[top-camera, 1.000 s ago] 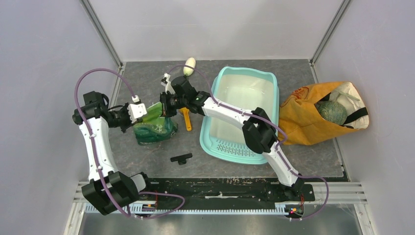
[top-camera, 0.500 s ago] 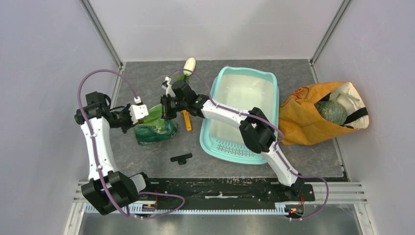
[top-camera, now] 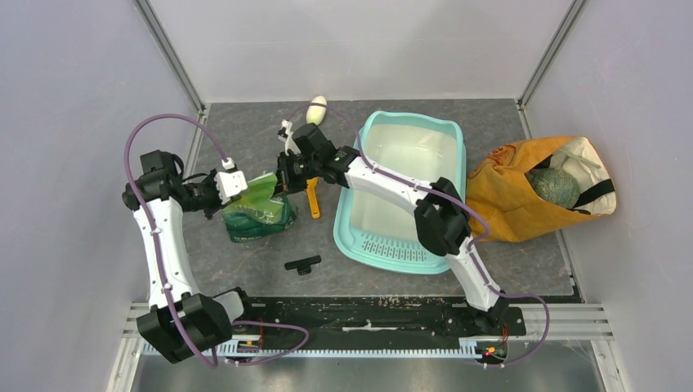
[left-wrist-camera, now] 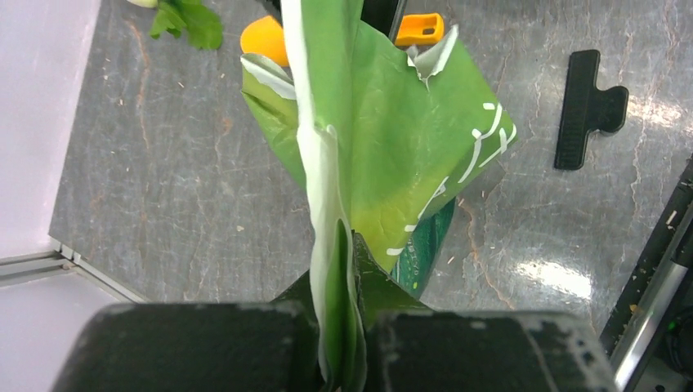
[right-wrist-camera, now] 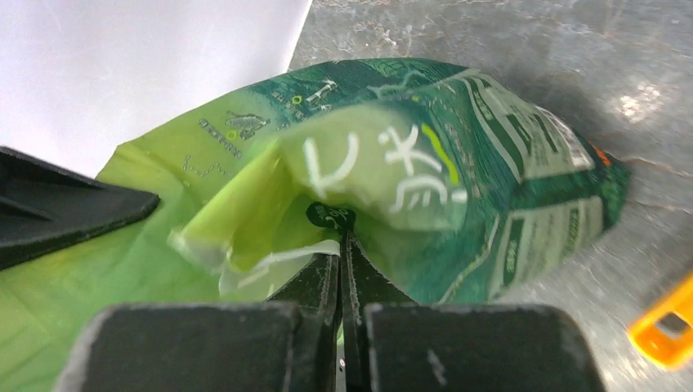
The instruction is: Fill the litter box with clean litter
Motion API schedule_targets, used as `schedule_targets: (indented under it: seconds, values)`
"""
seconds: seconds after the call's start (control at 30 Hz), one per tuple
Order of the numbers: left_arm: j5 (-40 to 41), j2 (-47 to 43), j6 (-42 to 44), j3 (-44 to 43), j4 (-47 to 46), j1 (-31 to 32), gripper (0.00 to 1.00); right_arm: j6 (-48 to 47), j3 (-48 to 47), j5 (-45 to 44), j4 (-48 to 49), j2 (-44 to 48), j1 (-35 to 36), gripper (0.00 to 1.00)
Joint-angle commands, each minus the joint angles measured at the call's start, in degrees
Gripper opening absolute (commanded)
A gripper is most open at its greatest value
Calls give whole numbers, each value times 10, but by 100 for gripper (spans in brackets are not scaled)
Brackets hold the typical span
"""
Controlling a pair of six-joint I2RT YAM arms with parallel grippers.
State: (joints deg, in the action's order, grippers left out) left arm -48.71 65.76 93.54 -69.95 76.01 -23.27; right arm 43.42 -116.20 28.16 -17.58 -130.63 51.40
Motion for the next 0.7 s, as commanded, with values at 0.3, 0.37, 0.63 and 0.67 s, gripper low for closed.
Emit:
schedule_targets:
  seconds: [0.3,0.37,0.63,0.67]
  values:
    - [-5,-38,-53,-17,-29,3,2,-113,1,-107,-140,119,-20,18]
    - [-1,-42,-53,-18,-29,2,2,-125,-4,-125,-155,126,-20,17]
    - [1,-45,-49,-15,-30,2,2,-101,-25,-51,-124,99,-17,50]
    - [0,-45,-49,-14,-29,2,2,-97,-29,-51,-121,93,-17,50]
